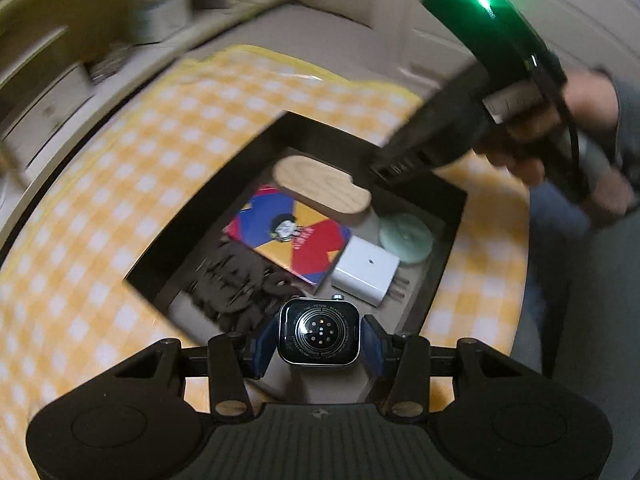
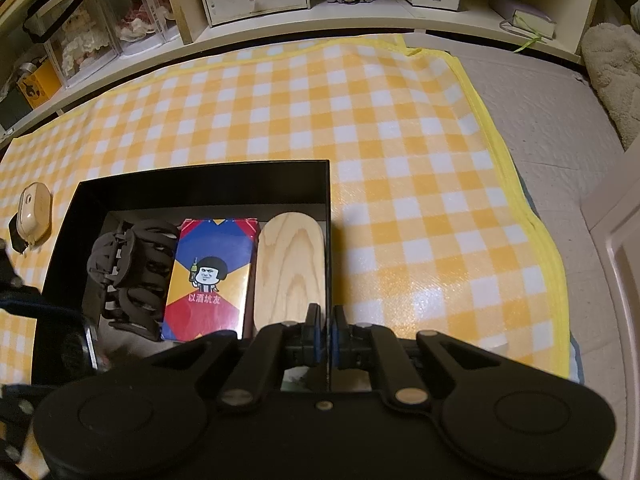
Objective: Organize rigid objects
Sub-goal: 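Carry the smartwatch into the black box and open the left tool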
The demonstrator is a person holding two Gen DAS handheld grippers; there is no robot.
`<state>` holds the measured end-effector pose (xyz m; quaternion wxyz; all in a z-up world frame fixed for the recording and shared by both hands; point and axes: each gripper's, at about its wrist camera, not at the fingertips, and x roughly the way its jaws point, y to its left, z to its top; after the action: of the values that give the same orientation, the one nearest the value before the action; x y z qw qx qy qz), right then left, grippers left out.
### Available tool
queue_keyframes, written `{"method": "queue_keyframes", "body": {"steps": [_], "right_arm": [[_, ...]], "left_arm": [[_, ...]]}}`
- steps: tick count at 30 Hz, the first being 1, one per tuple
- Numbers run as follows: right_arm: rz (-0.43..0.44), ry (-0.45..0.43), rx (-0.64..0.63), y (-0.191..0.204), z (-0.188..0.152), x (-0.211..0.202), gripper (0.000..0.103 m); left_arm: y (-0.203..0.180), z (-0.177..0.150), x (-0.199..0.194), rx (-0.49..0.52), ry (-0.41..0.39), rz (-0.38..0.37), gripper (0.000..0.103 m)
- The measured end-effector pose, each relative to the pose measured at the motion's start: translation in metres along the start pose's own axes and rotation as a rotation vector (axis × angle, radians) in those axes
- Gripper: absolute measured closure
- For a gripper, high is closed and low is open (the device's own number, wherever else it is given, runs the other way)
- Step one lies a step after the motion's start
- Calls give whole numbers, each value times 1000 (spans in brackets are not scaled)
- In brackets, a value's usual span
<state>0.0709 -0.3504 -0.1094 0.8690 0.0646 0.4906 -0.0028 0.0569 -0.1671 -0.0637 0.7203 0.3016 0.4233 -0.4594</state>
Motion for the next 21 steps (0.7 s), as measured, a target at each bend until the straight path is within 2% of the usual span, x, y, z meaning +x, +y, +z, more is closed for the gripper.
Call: {"method": "queue_keyframes", "body": {"steps": [5, 10, 14, 16, 21], "right_arm": [[6, -4, 3, -3, 1, 0, 96], [9, -6, 5, -5, 1, 1, 96], [9, -6, 5, -3, 2, 2, 96], [9, -7, 4, -3, 2, 2, 95], [9, -7, 5, -3, 2, 2, 95]], "left_arm": [[-9, 14, 12, 124, 57, -49, 56], [-18, 21, 23, 186, 94, -77, 56], [-14, 24, 31, 149, 96, -104, 54], [-10, 25, 33, 110, 94, -121, 46], [-7, 24, 34, 70, 96, -127, 45]]}}
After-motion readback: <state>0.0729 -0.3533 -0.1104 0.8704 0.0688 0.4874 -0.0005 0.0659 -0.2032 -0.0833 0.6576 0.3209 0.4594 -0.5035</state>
